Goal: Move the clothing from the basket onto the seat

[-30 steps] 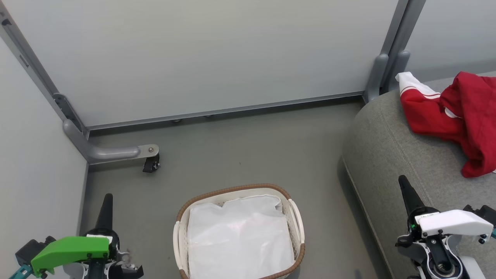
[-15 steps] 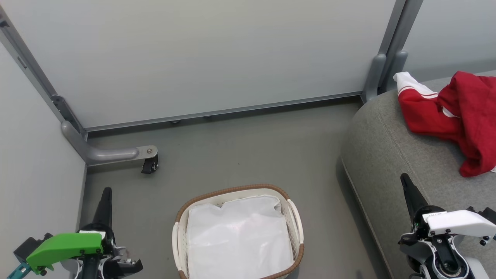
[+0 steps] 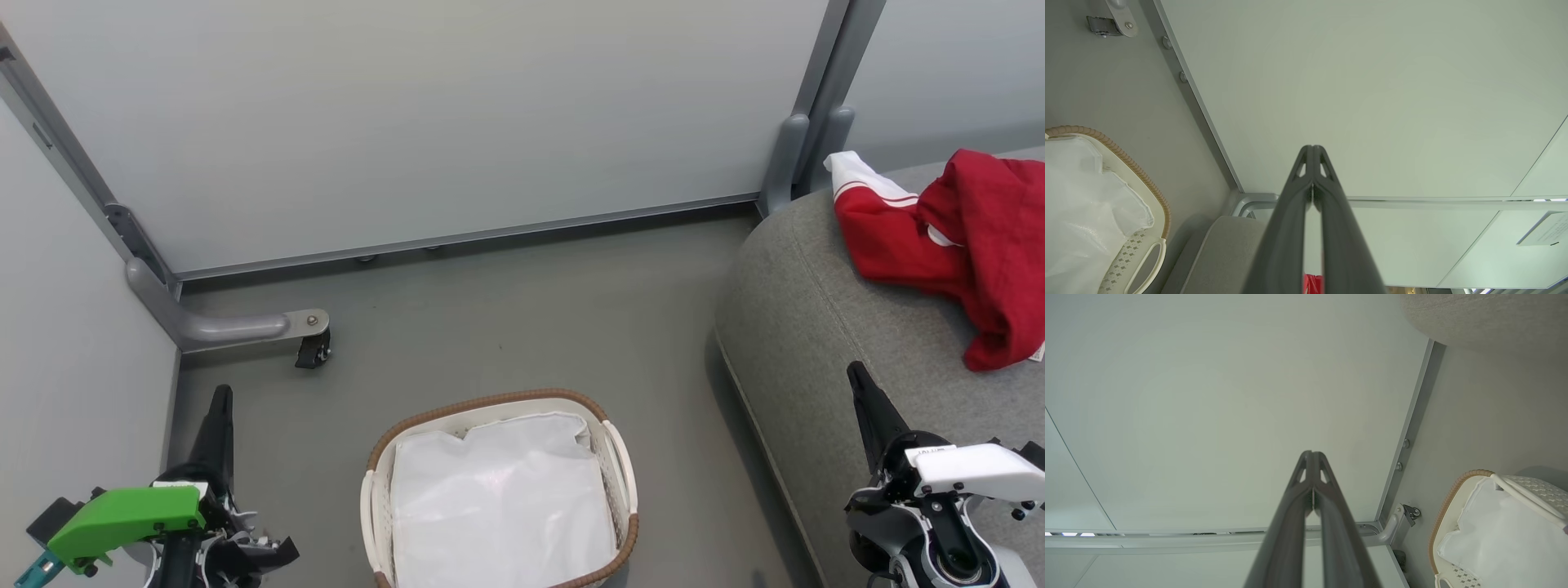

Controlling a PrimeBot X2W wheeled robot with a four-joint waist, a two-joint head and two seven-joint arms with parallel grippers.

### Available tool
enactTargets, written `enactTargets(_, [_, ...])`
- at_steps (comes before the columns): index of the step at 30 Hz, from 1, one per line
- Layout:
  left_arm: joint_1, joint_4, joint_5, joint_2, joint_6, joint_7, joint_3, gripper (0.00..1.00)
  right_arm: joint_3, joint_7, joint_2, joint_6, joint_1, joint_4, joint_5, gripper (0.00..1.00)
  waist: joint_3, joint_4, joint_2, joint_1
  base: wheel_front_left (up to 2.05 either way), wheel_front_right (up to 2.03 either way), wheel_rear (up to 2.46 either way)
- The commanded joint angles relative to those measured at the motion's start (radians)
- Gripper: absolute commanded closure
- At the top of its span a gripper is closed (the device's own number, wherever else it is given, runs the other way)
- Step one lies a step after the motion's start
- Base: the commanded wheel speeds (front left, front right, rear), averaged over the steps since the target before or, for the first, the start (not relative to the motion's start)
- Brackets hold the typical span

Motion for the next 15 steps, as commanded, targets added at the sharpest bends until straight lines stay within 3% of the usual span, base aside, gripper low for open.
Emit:
enactTargets(1, [-0.016,-0.007,-0.023,0.007,-0.006,0.007,0.004,1.0,-0.004,0.007,-0.006,0.0,0.011,-0.007,0.022,1.0,0.0,-0.001,0.0,0.0,0.0,0.0,0.0])
enactTargets(15, [-0.015,-0.008,-0.032,0.007,-0.006,0.012,0.005,1.0,-0.006,0.01,-0.006,0.0,0.012,-0.009,0.033,1.0,-0.001,-0.002,0.0,0.0,0.0,0.0,0.0])
